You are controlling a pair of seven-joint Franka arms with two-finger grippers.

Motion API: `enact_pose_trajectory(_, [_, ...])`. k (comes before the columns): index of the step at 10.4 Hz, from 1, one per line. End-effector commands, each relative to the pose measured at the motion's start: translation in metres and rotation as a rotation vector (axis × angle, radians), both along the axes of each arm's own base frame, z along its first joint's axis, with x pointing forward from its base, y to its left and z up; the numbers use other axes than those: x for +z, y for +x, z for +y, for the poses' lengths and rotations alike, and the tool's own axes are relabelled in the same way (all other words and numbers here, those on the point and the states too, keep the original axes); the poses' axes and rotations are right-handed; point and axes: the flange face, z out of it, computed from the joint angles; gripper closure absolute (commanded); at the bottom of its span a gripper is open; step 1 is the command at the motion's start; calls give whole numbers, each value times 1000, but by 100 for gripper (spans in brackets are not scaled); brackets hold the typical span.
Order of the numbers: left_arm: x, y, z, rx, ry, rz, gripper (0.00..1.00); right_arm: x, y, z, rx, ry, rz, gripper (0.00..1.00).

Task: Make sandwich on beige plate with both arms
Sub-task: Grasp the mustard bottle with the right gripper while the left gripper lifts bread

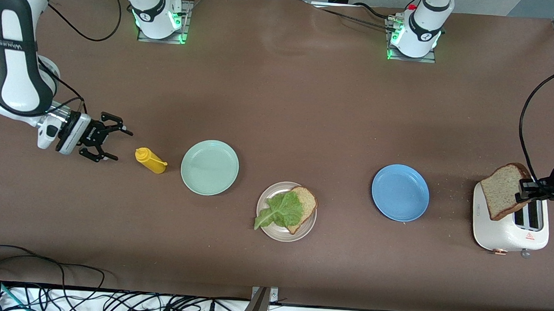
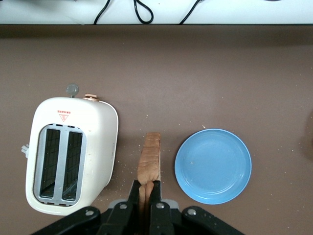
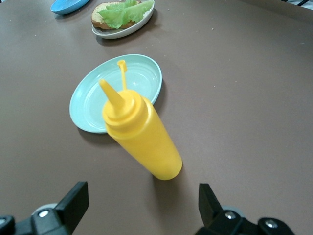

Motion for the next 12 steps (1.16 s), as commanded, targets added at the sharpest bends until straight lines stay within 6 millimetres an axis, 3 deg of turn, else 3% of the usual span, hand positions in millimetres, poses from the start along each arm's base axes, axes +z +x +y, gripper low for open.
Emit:
enact_pose_trajectory(1, [4, -4, -6, 27, -10, 9, 100, -15, 7, 12, 42, 79, -63, 0])
enact_pose_trajectory(3, [1, -3, -11, 29, -11, 14, 100, -48, 9, 25, 56, 168, -115, 0])
enact_pose_trajectory(5, [0, -2, -13, 29, -12, 15, 100, -59, 22, 35, 83, 217, -142, 4])
enact_pose_trajectory(7, [0, -2, -13, 29, -13, 15, 100, -55, 29, 41, 92, 227, -143, 88])
enact_pose_trajectory(8, [0, -2, -13, 29, -12, 15, 100, -48, 37, 51, 102, 236, -149, 100])
enact_pose_trajectory(10, [0, -3, -13, 33, -12, 17, 100, -35, 43, 54, 32, 253, -53, 100])
enact_pose_trajectory(12, [0, -3, -13, 33, -12, 17, 100, -5, 60, 74, 29, 220, 32, 100])
